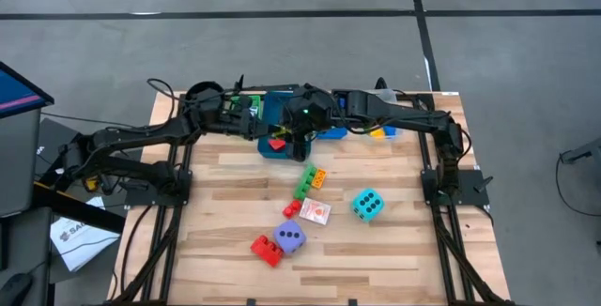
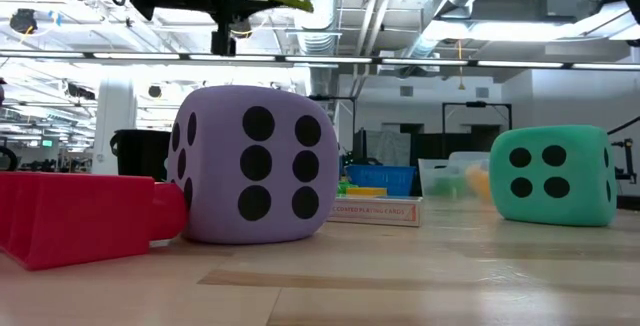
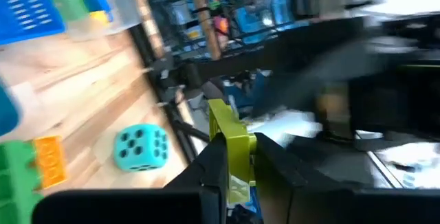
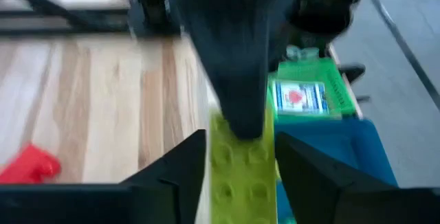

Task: Pick & Place Toys
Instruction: Put the small light green game piece into the dark blue bin, then put the large red game piece into the transparent bin

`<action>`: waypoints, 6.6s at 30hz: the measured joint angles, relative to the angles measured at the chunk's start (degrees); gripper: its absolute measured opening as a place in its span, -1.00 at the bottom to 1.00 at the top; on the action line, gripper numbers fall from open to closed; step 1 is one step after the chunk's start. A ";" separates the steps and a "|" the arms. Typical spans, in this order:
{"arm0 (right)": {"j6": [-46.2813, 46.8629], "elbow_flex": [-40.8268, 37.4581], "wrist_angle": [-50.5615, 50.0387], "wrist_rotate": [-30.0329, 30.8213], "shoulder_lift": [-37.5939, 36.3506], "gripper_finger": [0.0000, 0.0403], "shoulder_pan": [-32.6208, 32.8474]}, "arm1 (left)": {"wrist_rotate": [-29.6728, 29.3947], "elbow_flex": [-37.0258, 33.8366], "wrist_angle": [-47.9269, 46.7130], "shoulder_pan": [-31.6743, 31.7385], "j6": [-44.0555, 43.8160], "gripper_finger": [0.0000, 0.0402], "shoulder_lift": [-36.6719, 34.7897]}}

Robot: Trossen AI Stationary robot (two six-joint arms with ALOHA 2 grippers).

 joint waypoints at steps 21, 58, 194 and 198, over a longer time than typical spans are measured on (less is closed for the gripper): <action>-2.72 -0.03 -1.33 3.79 -2.92 0.08 -0.18 | -13.27 -0.01 -9.70 6.35 23.25 -0.80 4.49; 14.81 -0.05 -16.89 15.11 -10.92 -0.13 6.35 | -7.59 0.03 -6.22 6.36 42.20 0.01 18.44; 10.54 -0.05 -5.42 5.69 -4.39 -0.18 17.24 | -22.95 19.90 -36.69 -35.17 19.08 0.18 42.20; 10.54 -0.05 -5.39 5.69 -4.39 -0.18 17.27 | -21.87 19.75 -36.96 -34.96 19.03 -0.18 42.00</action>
